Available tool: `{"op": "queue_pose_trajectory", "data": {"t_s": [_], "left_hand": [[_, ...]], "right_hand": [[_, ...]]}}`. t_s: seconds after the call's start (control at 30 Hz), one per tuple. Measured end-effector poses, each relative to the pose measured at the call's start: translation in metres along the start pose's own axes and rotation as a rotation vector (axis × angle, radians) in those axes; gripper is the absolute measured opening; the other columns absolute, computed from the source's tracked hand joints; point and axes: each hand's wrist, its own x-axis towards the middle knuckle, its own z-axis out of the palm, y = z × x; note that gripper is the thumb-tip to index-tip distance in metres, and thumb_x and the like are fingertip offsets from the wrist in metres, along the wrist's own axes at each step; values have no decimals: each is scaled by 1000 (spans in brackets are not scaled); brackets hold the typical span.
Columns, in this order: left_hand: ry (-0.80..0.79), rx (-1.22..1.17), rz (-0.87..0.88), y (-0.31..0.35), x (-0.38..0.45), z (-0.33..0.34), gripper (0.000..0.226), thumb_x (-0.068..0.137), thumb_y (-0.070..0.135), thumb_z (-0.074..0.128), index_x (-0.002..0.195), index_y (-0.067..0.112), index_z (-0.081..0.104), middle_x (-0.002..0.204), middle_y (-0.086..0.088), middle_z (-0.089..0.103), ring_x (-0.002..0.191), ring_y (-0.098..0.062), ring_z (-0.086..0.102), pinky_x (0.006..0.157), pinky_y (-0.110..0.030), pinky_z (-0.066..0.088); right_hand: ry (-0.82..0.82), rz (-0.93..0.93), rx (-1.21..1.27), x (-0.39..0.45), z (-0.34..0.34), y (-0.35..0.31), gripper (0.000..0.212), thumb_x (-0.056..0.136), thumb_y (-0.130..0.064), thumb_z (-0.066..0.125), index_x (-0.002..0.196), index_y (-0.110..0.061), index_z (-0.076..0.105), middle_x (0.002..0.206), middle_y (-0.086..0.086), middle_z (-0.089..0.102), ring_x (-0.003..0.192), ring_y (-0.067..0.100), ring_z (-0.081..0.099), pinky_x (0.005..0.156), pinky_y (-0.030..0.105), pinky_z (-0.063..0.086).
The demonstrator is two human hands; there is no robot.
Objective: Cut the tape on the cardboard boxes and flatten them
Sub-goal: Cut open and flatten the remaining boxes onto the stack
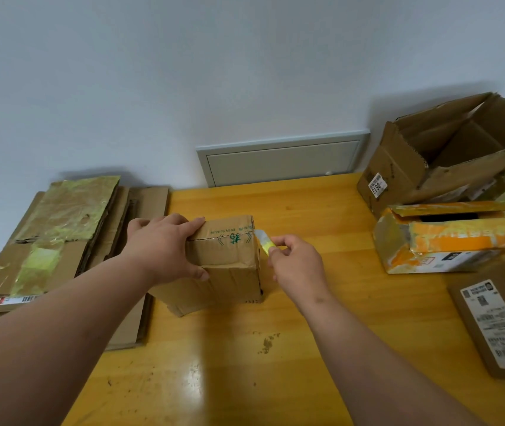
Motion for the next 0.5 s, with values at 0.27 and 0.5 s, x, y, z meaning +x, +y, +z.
{"op": "queue_pose_trajectory", "data": {"t_s": [0.27,0.5], "left_hand": [[26,5,-10,1,-1,0,111,59,89,59,152,48,15,148,12,40,137,-21,36,112,-49,17],[61,-164,47,6,-11,3,105,70,67,74,151,39,13,160,6,27,150,-23,16,119,-54,16]], "right_hand": [[-120,-37,-59,-10,-4,4,14,90,-25,56,88,-38,59,77,-7,66,52,11,49,49,27,38],[50,97,-12,-4,-8,32,11,93,-21,54,97,-30,59,81,-7,63,53,10,52,46,26,39]]}}
